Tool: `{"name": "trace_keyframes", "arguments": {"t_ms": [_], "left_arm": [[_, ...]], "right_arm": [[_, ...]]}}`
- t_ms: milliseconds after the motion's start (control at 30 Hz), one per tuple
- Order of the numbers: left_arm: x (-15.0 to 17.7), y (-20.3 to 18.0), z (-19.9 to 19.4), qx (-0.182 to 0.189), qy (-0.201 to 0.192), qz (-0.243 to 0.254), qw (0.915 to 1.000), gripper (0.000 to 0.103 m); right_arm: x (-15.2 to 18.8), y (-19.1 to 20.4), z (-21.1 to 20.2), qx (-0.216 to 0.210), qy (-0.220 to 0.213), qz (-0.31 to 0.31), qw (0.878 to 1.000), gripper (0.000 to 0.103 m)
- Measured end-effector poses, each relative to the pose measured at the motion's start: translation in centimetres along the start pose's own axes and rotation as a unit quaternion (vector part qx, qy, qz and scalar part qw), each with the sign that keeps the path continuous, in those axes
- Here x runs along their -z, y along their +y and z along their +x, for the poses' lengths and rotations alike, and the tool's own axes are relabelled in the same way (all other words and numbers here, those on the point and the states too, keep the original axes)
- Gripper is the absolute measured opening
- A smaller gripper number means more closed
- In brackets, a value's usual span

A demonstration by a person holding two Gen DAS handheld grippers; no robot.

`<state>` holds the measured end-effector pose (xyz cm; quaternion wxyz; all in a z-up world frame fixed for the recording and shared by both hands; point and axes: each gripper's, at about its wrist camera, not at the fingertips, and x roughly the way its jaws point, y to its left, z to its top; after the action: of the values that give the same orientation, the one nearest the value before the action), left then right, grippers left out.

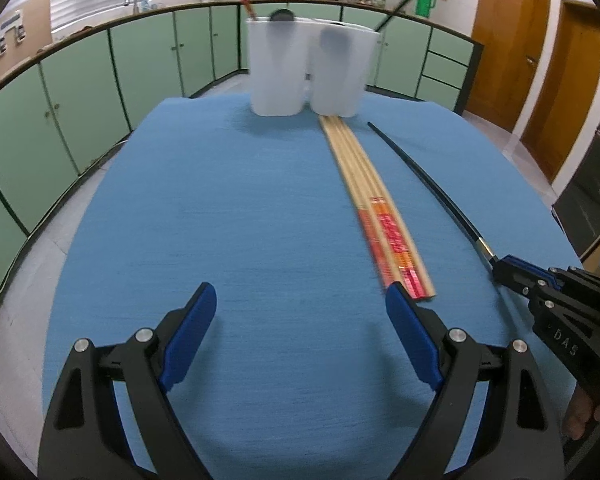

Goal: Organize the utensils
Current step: 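Grasp the black chopstick on the mat with the right tool, then grasp one red-patterned wooden chopstick with the left tool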

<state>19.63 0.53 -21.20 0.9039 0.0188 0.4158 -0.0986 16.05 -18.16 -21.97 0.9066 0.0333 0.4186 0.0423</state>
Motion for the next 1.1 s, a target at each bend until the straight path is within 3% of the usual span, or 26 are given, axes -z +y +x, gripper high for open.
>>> {"name": "trace_keyframes", "arguments": {"t_ms": [267, 933, 1100], "left_arm": [[0.0, -2.0, 1.6, -0.009, 0.018, 0.019, 0.9996, 0.084], [0.2, 1.3, 1.5, -0.032, 0.03, -0.01, 0.999, 0.084], [0.3, 0.7, 1.4, -0.017, 0.03, -0.008, 0.9994, 0.084]], "right_arm": [[-0.1, -2.2, -0.4, 0.003, -0.005, 0.017, 1.0, 0.007], [-0.1, -2.8, 0.2, -0.002, 0.002, 0.022, 1.0, 0.007], [0.0, -2.9, 0.2, -0.006, 0.003, 0.022, 1.0, 0.007]]}}
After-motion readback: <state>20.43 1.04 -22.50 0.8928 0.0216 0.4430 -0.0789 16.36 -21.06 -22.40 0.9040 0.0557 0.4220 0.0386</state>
